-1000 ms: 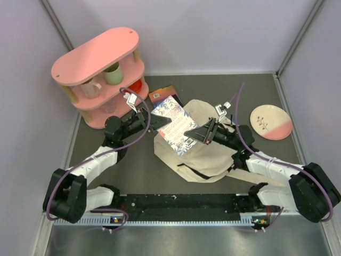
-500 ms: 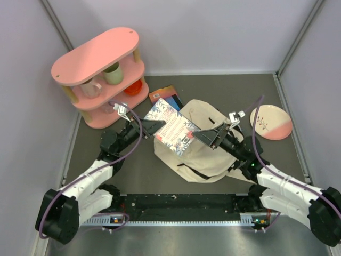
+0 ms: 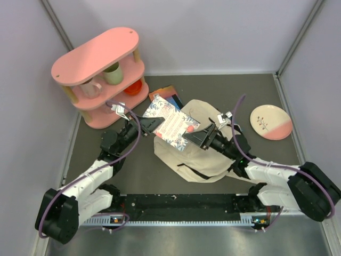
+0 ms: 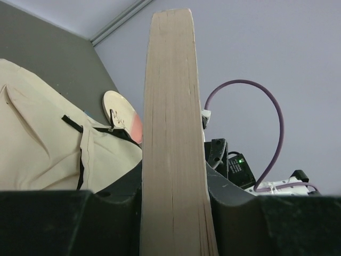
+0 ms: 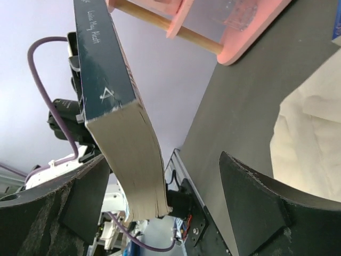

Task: Pack the student bag
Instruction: Adjust the book.

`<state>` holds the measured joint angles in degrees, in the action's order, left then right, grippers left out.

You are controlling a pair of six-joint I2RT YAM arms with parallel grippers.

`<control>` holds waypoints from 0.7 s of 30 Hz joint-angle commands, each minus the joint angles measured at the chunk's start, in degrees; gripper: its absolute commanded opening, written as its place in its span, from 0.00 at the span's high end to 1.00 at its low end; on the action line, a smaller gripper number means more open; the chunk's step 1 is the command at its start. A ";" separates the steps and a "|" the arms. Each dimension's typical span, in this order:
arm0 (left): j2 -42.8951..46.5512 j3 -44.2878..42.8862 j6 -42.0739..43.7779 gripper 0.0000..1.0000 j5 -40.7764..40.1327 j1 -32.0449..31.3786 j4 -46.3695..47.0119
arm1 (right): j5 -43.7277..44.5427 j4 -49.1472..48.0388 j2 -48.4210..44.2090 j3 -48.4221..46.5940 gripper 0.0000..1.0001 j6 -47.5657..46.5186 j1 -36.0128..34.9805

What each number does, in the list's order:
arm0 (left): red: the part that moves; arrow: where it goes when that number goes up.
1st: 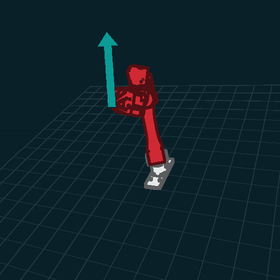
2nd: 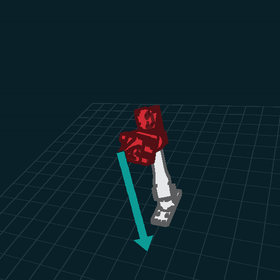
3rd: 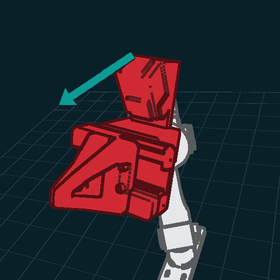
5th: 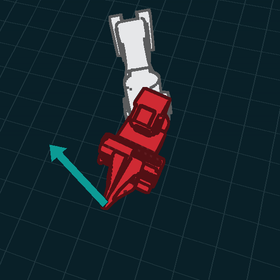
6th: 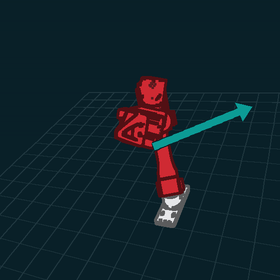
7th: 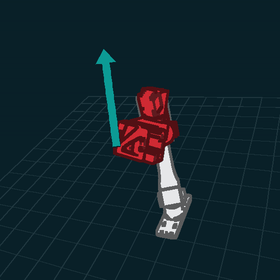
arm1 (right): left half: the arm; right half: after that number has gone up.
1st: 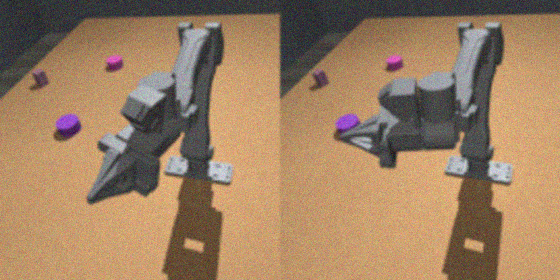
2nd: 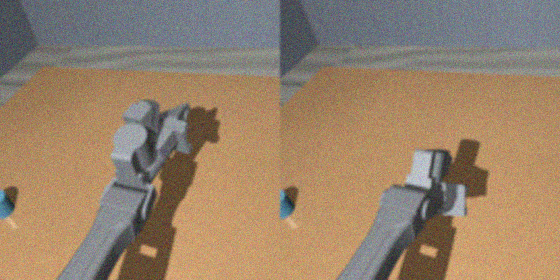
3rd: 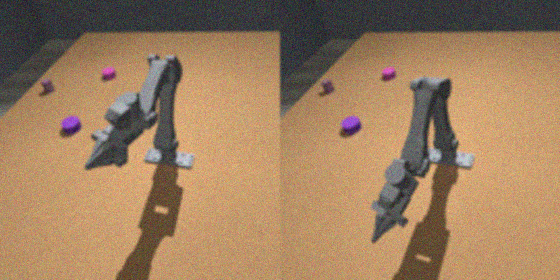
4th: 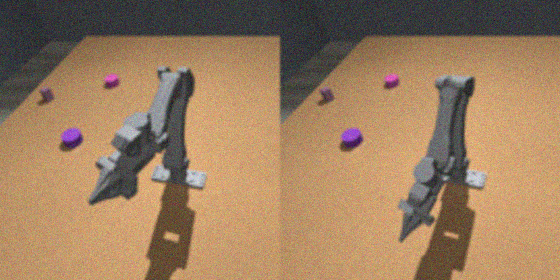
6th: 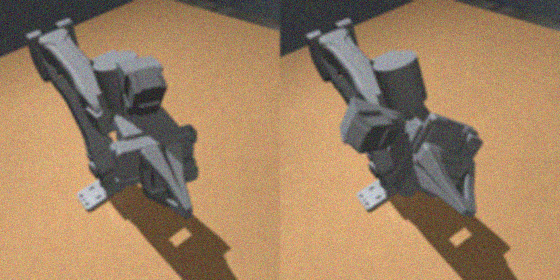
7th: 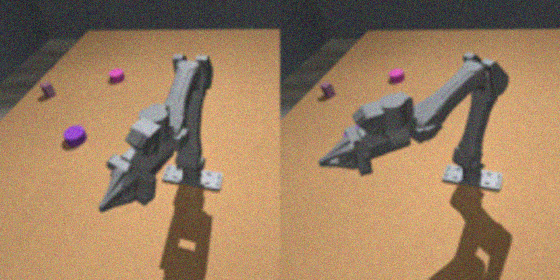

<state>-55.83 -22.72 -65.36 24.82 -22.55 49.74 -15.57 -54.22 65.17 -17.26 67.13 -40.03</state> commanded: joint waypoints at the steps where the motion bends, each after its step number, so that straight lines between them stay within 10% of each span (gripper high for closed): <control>1: 0.11 -1.36 -2.31 1.00 -1.79 -0.57 8.19 | -2.53 -13.45 4.61 -4.54 0.18 1.77 -0.93; 12: -1.73 -0.92 -2.84 1.00 -1.97 -1.36 8.44 | -4.82 -18.81 9.54 -7.36 0.51 4.32 -1.28; 17: -3.05 -1.01 -3.37 1.00 -1.18 -1.71 8.98 | -4.03 -20.40 9.19 -6.13 1.00 4.85 -1.28; 21: -3.49 -1.54 -1.27 0.47 0.41 -1.71 6.44 | -2.71 -15.41 5.60 -5.60 1.00 1.96 -1.19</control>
<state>-59.24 -22.72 -67.99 24.38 -23.73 52.29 -19.25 -67.53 74.87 -22.48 71.59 -40.64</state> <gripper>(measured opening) 0.350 0.252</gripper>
